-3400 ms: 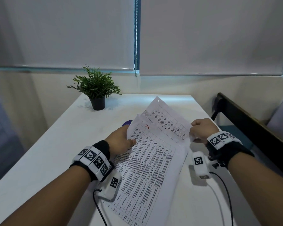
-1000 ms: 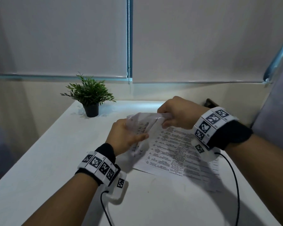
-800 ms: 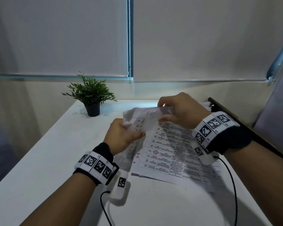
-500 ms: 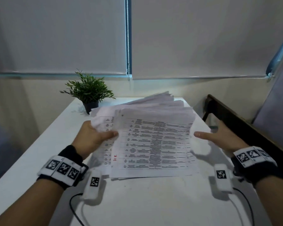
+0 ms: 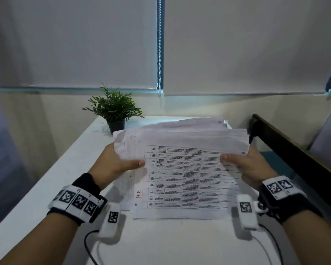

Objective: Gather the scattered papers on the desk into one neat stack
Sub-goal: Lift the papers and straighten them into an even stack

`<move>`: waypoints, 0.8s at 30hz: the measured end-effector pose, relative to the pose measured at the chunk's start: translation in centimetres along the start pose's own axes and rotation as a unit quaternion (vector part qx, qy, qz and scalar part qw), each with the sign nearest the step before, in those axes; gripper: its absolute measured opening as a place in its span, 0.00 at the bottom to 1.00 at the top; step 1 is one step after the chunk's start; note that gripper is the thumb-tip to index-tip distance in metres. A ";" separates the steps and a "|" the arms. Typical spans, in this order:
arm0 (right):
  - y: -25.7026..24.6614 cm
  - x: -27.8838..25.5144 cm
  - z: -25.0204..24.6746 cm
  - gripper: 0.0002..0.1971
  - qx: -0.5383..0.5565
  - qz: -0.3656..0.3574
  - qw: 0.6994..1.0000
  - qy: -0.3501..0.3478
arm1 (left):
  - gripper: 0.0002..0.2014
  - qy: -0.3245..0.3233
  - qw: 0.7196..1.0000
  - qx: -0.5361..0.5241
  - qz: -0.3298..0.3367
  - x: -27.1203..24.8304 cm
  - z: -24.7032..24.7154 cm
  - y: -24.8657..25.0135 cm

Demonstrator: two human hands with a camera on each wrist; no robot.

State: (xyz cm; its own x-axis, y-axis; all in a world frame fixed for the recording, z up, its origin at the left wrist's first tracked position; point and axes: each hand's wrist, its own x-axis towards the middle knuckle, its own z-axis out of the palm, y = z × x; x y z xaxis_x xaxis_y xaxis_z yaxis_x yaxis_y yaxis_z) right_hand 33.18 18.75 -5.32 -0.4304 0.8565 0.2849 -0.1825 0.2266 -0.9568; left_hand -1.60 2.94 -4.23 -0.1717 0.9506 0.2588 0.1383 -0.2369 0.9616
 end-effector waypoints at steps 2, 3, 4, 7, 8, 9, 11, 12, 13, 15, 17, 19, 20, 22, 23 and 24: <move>-1.0 0.0 0.4 0.36 0.010 -0.041 0.999 0.030 | 0.26 0.033 0.999 -0.020 0.009 0.4 0.5 -0.2; -1.6 0.0 0.5 0.32 0.004 -0.065 0.997 0.035 | 0.27 0.043 0.998 -0.030 0.018 0.8 0.8 -0.1; -2.1 -0.1 0.6 0.24 -0.001 -0.086 0.996 0.039 | 0.29 0.047 0.998 -0.040 0.029 1.0 1.0 0.3; -2.6 -0.8 0.4 0.15 -0.022 -0.115 0.992 0.042 | 0.28 0.051 0.997 -0.048 0.044 1.5 1.4 0.9; -2.1 -1.2 0.4 0.16 -0.042 -0.110 0.992 0.039 | 0.27 0.056 0.996 -0.050 0.037 1.4 1.7 0.7; -1.4 -1.6 0.4 0.18 -0.063 -0.098 0.993 0.036 | 0.29 0.060 0.996 -0.055 0.030 1.2 2.0 0.3; 0.0 -2.2 0.5 0.20 -0.074 -0.077 0.994 0.032 | 0.34 0.056 0.997 -0.054 0.014 0.7 2.9 -0.4; 0.3 -2.2 0.7 0.20 -0.070 -0.070 0.994 0.034 | 0.35 0.050 0.997 -0.049 0.010 0.6 3.4 -0.6; 0.4 -2.1 1.0 0.20 -0.065 -0.071 0.995 0.036 | 0.34 0.043 0.998 -0.045 0.013 0.7 3.8 -0.6; -0.2 -1.6 0.9 0.21 -0.057 -0.083 0.994 0.037 | 0.30 0.031 0.998 -0.045 0.020 1.2 4.1 -0.4; -0.9 -1.1 0.5 0.21 -0.060 -0.094 0.993 0.037 | 0.30 0.044 0.998 -0.052 0.019 1.6 3.9 0.0; -1.3 -1.1 0.3 0.21 -0.067 -0.094 0.992 0.045 | 0.34 0.072 0.996 -0.046 0.016 1.7 3.9 0.0; -1.3 -1.2 0.6 0.23 -0.065 -0.090 0.993 0.045 | 0.36 0.078 0.996 -0.038 0.015 1.7 4.1 -0.1; -0.9 -1.1 1.2 0.27 -0.054 -0.087 0.993 0.059 | 0.35 0.087 0.996 -0.024 0.013 1.5 5.2 -0.2; -0.8 -0.9 1.4 0.28 -0.040 -0.083 0.993 0.078 | 0.32 0.097 0.995 -0.018 0.011 1.5 5.6 -0.2; -0.8 -0.8 1.4 0.28 -0.023 -0.076 0.992 0.098 | 0.27 0.113 0.994 -0.010 0.010 1.5 5.7 -0.3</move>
State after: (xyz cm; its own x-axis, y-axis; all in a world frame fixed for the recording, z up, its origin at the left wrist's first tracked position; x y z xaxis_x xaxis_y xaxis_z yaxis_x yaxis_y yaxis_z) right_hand 32.44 17.21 -4.66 -0.2202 0.8834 0.4136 -0.1898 0.3771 -0.9065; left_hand 3.68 5.60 -4.62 -0.3833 0.8773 0.2887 0.1252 -0.2603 0.9574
